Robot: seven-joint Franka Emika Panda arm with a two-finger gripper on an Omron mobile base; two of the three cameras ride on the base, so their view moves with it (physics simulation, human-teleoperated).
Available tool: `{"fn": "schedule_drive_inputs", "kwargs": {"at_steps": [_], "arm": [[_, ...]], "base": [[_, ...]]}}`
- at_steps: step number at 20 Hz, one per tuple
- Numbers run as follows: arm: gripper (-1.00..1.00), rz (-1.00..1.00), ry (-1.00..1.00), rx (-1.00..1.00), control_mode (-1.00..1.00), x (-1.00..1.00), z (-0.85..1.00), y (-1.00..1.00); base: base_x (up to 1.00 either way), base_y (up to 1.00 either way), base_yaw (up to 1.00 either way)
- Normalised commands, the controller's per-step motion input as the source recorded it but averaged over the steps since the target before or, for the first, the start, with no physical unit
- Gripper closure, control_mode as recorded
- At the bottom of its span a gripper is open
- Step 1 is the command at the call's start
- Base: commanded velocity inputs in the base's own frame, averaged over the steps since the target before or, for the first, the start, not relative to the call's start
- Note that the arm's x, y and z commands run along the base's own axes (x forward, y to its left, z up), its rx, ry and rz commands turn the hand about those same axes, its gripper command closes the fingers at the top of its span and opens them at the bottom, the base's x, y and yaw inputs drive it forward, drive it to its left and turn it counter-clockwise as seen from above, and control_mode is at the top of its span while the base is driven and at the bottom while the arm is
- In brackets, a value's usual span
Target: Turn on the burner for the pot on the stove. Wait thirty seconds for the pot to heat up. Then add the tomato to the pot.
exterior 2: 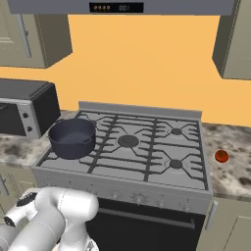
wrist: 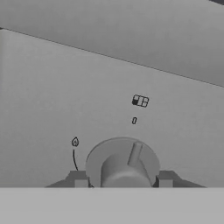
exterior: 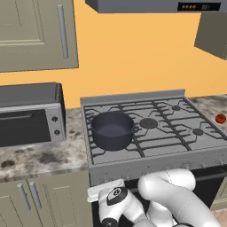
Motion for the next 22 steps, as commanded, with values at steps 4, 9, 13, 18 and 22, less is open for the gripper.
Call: {"fn": "schedule_drive_inputs", "kwargs": {"at_steps": [4, 9, 13, 18, 22], "arm": [[1.0, 0.21, -0.05, -0.02, -1.0, -0.18, 0.0, 0.0], [1.0, 0.4, -0.06, -0.16, -1.0, -0.24, -0.06, 0.03], [1.0, 0.46, -0.06, -0.23, -1.0, -0.18, -0.1, 0.16], [1.0, 0.27, 0.0, -0.12, -1.0, -0.03, -0.06, 0.14], [-1.0, 0.0, 0.0, 0.0, -1.0, 0.0, 0.0, 0.0]], "base": [[0.0, 0.0, 0.0], [0.0, 0.0, 0.0], [0.0, 0.0, 0.0], [0.0, 0.0, 0.0], [0.0, 0.0, 0.0]]}}
